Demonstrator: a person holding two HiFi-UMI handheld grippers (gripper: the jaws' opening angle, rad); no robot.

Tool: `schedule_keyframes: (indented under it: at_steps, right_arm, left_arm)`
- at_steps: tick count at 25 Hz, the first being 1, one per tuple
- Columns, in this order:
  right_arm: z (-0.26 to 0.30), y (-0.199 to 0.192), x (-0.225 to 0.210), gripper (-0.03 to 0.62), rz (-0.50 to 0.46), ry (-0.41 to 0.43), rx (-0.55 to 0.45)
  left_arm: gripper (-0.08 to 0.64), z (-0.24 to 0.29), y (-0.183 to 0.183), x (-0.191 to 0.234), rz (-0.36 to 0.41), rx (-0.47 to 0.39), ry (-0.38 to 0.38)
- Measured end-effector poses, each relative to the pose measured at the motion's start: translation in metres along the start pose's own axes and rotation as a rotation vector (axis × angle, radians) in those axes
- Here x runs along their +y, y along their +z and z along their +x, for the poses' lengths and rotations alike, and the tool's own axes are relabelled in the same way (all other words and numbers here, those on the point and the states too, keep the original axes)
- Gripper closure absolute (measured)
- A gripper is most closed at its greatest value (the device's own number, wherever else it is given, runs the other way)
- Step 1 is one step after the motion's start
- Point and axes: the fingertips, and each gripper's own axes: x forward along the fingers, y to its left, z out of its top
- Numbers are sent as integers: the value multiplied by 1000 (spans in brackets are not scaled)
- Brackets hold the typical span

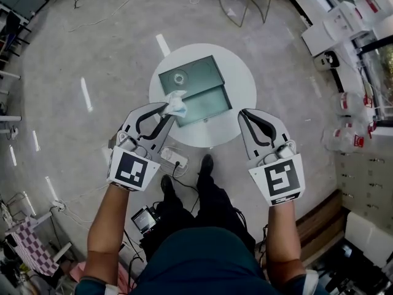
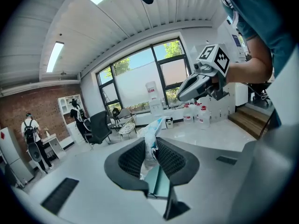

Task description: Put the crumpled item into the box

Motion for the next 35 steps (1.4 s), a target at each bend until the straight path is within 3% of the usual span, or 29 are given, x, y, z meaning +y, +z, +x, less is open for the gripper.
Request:
schedule_keyframes:
  at_steps: [19,35]
  right_arm:
    - [62,-95,-4,554,67,38,88]
    - [89,-140,2,554,78,76,129]
  left_arm:
    - [474,84,-130,-33,-124,153,-69]
    - [471,128,-195,-61,-188,249,-108]
